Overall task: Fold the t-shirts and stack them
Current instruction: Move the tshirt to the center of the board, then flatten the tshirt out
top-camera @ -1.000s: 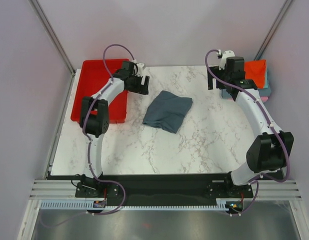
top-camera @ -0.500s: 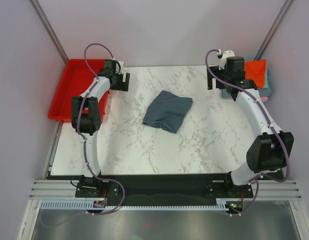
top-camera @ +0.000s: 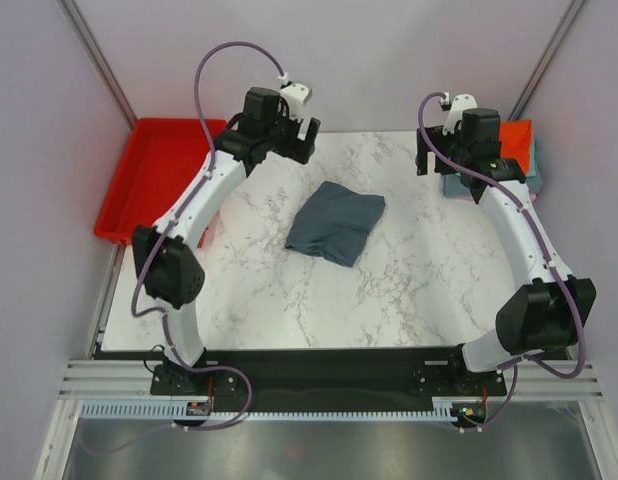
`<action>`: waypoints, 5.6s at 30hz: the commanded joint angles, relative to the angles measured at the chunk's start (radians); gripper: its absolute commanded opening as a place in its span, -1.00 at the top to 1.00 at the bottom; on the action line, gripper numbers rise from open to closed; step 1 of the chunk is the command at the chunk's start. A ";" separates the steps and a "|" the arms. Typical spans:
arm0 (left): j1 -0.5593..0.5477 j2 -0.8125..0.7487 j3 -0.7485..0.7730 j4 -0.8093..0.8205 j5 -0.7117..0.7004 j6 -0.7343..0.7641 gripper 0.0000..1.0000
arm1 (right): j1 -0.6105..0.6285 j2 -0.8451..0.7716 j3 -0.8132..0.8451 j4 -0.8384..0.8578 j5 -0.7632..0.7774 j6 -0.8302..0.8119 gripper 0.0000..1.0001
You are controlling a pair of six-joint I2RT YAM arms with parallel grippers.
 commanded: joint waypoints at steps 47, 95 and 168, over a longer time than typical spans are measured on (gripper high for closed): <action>0.098 0.038 -0.586 0.150 0.556 -0.438 -0.28 | 0.195 0.091 -0.012 -0.062 -0.238 -0.201 -0.96; 0.068 -0.379 -0.658 -0.056 0.292 -0.212 -0.87 | 0.174 0.084 0.072 -0.016 -0.309 -0.133 -0.89; 0.129 -0.145 -0.579 -0.036 0.243 -0.292 -0.55 | 0.174 0.045 0.008 0.004 -0.181 -0.185 -0.96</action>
